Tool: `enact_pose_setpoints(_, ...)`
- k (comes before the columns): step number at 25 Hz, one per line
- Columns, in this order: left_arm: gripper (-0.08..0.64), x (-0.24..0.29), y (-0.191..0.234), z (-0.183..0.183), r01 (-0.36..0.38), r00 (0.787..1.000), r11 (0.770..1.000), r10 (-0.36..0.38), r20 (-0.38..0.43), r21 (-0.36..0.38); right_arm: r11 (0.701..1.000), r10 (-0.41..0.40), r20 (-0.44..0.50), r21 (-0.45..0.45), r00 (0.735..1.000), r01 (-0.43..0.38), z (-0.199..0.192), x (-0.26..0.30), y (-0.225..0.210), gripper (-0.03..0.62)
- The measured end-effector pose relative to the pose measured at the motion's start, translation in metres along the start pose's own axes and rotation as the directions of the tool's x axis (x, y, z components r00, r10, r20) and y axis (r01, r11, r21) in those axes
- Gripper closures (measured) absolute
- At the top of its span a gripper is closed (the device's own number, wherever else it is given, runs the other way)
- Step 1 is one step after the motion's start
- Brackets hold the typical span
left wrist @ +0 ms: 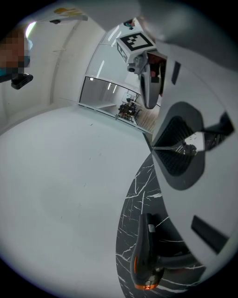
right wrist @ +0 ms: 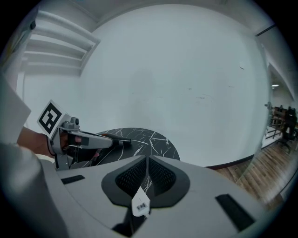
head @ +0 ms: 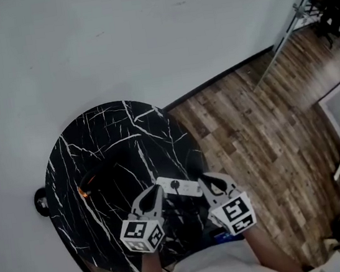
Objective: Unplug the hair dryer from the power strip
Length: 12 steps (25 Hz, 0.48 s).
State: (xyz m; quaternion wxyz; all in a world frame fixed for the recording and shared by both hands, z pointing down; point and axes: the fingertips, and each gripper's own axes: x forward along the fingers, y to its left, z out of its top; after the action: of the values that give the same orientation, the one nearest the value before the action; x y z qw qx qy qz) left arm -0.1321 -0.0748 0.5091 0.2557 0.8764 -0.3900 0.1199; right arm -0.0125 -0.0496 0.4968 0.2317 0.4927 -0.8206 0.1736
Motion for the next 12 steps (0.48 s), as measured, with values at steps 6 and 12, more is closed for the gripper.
enact_pose_setpoints(6,0.509,0.016,-0.002,-0.029,0.065,0.99,0.997,-0.06,-0.127,0.029,0.999,0.048,-0.053,-0.01,0.997,-0.049,-0.014,0.012,0.004,0.592)
enact_pose_setpoints(12,0.486,0.027,0.0,-0.056,0.123,0.966,0.992,-0.11,-0.232,0.04,0.993,0.114,-0.099,0.007,0.989,-0.114,-0.03,0.027,0.009,0.569)
